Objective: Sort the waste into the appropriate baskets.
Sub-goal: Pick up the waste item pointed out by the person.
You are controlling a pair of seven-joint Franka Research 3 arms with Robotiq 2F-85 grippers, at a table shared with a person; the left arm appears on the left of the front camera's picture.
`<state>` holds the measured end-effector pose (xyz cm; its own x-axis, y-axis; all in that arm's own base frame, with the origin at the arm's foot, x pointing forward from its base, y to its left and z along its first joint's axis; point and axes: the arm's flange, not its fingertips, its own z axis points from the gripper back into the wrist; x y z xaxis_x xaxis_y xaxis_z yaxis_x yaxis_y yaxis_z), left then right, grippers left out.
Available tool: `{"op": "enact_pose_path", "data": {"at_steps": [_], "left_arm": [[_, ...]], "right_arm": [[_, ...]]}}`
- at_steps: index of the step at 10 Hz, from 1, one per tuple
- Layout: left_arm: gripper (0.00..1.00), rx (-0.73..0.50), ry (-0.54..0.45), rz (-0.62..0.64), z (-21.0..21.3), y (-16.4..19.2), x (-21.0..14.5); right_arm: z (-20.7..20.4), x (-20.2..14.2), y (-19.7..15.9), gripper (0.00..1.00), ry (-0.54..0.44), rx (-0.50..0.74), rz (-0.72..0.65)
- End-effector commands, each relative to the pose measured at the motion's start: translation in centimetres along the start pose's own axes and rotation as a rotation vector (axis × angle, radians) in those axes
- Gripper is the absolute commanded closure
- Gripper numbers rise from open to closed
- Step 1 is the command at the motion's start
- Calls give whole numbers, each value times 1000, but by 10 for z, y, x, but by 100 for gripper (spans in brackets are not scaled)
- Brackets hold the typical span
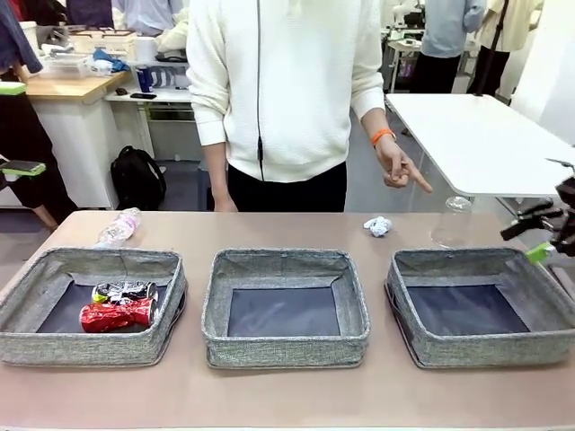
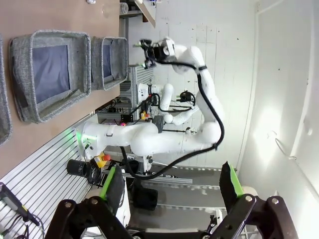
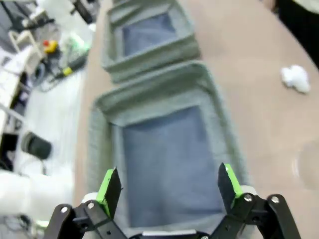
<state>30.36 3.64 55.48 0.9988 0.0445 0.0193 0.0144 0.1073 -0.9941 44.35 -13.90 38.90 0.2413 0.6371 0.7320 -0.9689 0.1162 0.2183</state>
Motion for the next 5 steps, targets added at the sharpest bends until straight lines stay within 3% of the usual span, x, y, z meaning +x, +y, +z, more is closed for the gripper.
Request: {"op": "enact_pose_path", "data": {"at_steps": [1,2,3,5], "left_arm": [[0,-18,4,-21,0,-2,1],[0,-18,4,-21,0,-2,1],[0,-18,4,-21,0,-2,1],[0,-18,4,-21,0,-2,1]], "right_arm": [[43,-13,-53,0,-45,-175,85],[44,2,-42,0,-161,-252,132],[16,-11,-37,0,2,-58,42],[39,-14,-64,0,-108,-259,35]]}}
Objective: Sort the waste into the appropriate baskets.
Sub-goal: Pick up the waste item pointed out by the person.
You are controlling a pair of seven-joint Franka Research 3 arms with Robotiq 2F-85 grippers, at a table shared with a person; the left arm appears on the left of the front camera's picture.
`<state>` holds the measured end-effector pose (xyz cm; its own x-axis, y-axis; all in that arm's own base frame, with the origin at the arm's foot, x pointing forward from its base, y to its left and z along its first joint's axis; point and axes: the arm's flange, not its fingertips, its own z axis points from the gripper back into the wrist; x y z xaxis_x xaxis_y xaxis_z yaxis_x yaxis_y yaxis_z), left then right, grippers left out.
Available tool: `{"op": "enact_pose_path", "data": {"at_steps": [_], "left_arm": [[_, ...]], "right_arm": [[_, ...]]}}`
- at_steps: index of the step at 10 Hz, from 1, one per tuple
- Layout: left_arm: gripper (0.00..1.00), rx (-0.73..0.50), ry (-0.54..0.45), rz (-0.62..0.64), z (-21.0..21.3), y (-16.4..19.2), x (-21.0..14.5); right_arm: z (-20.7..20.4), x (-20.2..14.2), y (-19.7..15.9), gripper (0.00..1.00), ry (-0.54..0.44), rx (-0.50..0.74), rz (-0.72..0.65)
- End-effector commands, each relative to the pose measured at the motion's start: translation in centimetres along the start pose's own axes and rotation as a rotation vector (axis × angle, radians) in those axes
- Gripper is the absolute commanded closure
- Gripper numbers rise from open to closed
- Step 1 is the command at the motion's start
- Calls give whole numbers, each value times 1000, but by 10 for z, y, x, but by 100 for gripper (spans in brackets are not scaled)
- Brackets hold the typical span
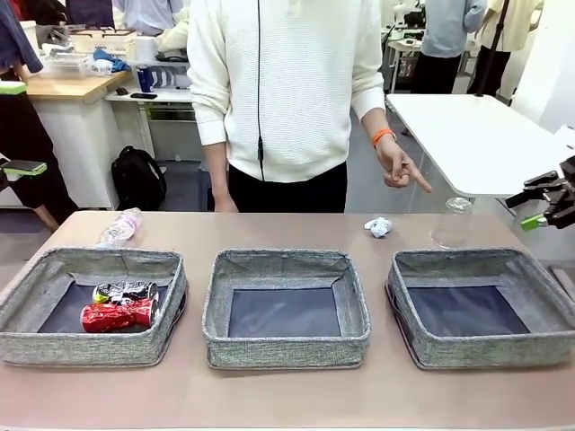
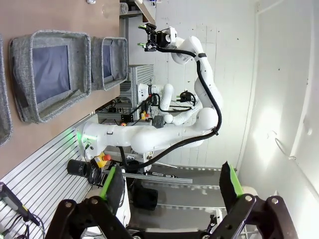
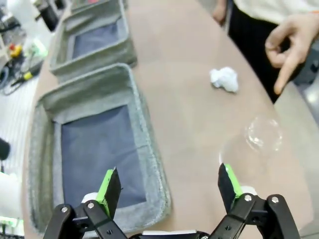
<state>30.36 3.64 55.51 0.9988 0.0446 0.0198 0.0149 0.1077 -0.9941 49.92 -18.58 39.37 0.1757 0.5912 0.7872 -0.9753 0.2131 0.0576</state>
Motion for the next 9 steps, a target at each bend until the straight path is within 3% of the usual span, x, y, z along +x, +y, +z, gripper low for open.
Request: {"op": "enact_pose_path", "data": {"at_steps": [1,2,3,9], "left_arm": [[0,-18,4,-21,0,-2,1],[0,-18,4,-21,0,-2,1],[0,-18,4,-21,0,-2,1],[0,-18,4,-21,0,-2,1]], "right_arm": [[2,-13,-30,0,-140,-212,-9],[6,-18,-52,0,-200,-397,-12],[3,-24,-66,0,-237,-401,-19],[-25,-74,-115,0,-176,-235,-28]]}}
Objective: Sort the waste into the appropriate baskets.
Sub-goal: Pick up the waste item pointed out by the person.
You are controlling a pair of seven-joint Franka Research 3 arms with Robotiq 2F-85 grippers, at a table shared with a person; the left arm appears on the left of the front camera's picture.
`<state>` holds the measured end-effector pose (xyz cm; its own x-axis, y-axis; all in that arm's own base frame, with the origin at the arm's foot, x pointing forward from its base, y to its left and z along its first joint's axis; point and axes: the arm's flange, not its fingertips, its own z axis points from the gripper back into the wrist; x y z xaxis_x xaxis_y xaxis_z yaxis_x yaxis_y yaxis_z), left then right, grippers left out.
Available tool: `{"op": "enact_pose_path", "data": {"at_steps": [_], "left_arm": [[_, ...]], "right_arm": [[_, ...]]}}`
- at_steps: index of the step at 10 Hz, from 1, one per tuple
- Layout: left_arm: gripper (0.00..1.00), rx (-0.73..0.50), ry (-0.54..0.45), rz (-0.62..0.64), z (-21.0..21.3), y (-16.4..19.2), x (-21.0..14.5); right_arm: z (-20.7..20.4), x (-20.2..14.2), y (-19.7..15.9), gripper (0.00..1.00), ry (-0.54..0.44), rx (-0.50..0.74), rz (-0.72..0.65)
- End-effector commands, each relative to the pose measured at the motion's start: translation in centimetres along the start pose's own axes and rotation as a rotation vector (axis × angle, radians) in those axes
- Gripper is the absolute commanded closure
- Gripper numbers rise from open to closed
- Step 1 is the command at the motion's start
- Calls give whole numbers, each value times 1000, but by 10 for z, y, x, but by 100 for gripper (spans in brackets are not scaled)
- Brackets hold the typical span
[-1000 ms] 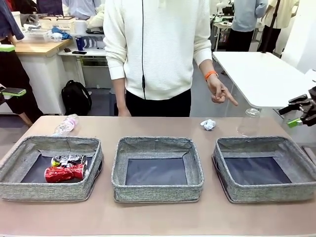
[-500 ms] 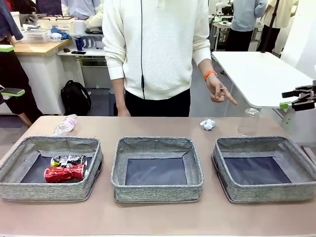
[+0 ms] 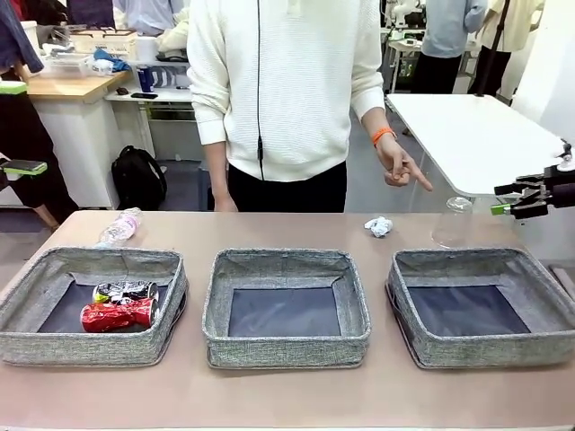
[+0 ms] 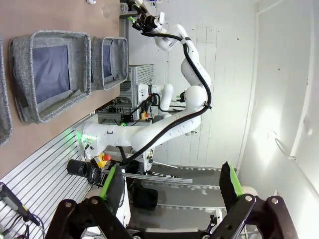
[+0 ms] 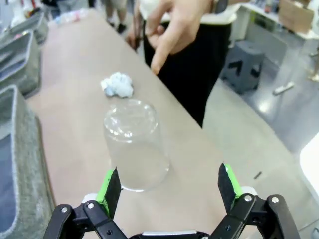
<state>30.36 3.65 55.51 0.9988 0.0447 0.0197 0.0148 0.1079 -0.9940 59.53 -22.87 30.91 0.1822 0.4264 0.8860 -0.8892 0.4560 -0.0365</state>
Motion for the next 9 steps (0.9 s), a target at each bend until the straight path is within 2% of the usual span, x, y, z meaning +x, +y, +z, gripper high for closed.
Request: {"op": "enact_pose_path", "data": {"at_steps": [1,9], "left_arm": [[0,-18,4,-21,0,-2,1],[0,-18,4,-21,0,-2,1]], "right_arm": [[-4,1,-9,0,0,53,29],[-79,0,-18,0,-3,177,9]]}}
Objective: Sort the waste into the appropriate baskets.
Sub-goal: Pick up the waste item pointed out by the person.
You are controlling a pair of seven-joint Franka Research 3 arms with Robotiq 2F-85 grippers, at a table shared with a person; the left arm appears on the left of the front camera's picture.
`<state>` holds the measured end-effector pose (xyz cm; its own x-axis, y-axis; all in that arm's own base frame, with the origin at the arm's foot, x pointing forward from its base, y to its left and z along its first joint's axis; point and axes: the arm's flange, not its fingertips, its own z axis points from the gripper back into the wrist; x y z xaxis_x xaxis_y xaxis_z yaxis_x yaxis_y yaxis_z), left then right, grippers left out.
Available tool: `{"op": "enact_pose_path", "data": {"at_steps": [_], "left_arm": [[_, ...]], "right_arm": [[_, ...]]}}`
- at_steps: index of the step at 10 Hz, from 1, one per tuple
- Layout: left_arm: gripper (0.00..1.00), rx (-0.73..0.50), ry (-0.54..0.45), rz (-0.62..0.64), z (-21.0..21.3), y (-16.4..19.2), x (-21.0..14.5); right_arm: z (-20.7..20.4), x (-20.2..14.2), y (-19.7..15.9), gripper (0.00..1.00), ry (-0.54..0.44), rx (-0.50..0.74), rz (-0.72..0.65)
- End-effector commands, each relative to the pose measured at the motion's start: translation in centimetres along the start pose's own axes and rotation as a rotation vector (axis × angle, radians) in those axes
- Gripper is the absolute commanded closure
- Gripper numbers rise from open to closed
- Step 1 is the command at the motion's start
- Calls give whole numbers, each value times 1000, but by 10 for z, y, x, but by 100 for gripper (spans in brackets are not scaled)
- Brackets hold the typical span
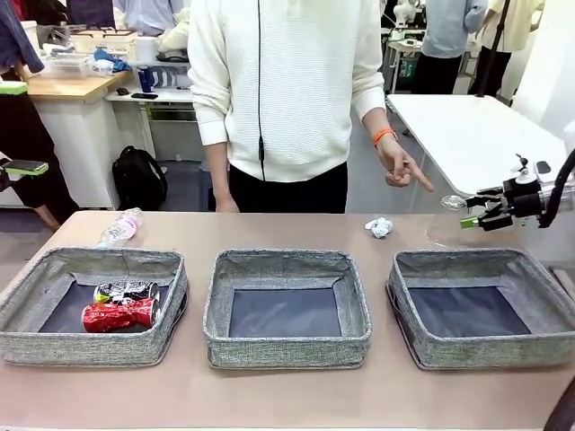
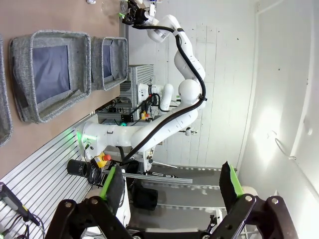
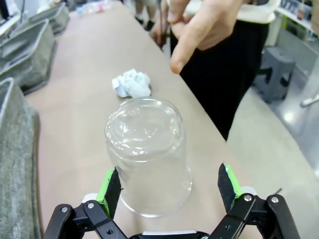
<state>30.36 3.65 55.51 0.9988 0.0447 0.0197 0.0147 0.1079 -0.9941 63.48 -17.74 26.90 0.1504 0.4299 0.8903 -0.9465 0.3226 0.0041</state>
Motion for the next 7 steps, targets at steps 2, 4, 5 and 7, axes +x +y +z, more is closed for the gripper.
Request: {"op": "enact_pose_path", "data": {"at_steps": [2,4,5,7], "left_arm": [[0,-18,4,-21,0,-2,1],[0,-18,4,-21,0,-2,1],[0,-18,4,-21,0,-2,1],[0,-18,4,-21,0,-2,1]], "right_arm": [[-15,9,-7,0,7,81,-22],[-27,13,-4,0,-14,131,-15],[-32,15,-2,0,-26,149,-15],[-36,17,-1,0,-32,171,-19]]}}
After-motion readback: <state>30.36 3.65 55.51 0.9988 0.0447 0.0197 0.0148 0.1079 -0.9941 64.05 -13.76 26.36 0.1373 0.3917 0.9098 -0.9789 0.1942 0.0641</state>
